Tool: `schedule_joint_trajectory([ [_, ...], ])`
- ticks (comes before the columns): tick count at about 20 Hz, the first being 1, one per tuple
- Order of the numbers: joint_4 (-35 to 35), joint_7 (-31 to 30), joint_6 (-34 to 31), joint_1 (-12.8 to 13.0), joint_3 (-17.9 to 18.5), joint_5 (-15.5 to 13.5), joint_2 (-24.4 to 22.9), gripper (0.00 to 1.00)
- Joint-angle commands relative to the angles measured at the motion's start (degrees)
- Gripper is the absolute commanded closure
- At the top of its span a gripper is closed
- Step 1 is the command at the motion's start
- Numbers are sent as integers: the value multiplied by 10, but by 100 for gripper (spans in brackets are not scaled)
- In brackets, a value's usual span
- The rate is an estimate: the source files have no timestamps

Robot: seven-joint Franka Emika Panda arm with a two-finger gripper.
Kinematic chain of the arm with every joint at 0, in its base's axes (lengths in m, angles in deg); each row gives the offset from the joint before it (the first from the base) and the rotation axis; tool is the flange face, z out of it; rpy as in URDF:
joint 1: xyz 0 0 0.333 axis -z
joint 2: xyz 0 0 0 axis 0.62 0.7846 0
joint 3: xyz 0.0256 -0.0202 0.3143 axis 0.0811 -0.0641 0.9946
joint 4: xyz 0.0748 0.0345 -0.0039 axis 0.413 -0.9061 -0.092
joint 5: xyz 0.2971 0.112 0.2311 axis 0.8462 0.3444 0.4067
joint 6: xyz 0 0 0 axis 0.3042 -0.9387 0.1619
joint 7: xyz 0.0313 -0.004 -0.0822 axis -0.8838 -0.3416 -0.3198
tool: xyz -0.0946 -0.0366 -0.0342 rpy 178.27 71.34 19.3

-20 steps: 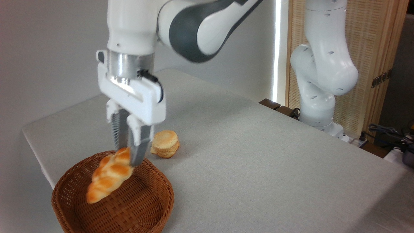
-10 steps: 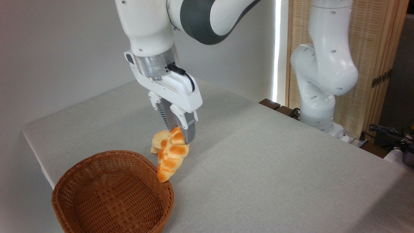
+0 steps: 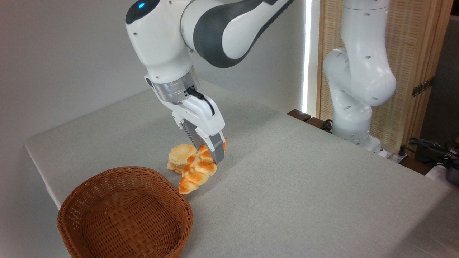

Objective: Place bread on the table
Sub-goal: 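Lower the braided roll onto the table beside the round bun, then open the gripper and raise it away from the roll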

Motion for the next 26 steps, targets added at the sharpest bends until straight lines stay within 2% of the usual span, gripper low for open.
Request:
schedule_joint_trajectory([
  [1, 2, -1, -6, 12, 4, -5, 10, 0],
  [9, 4, 0, -3, 12, 4, -6, 11, 0],
  [13, 32, 1, 14, 11, 5, 2, -5, 0],
  [19, 51, 3, 118, 7, 11, 14, -34, 0],
  [26, 50, 3, 112, 3, 12, 26, -27, 0],
])
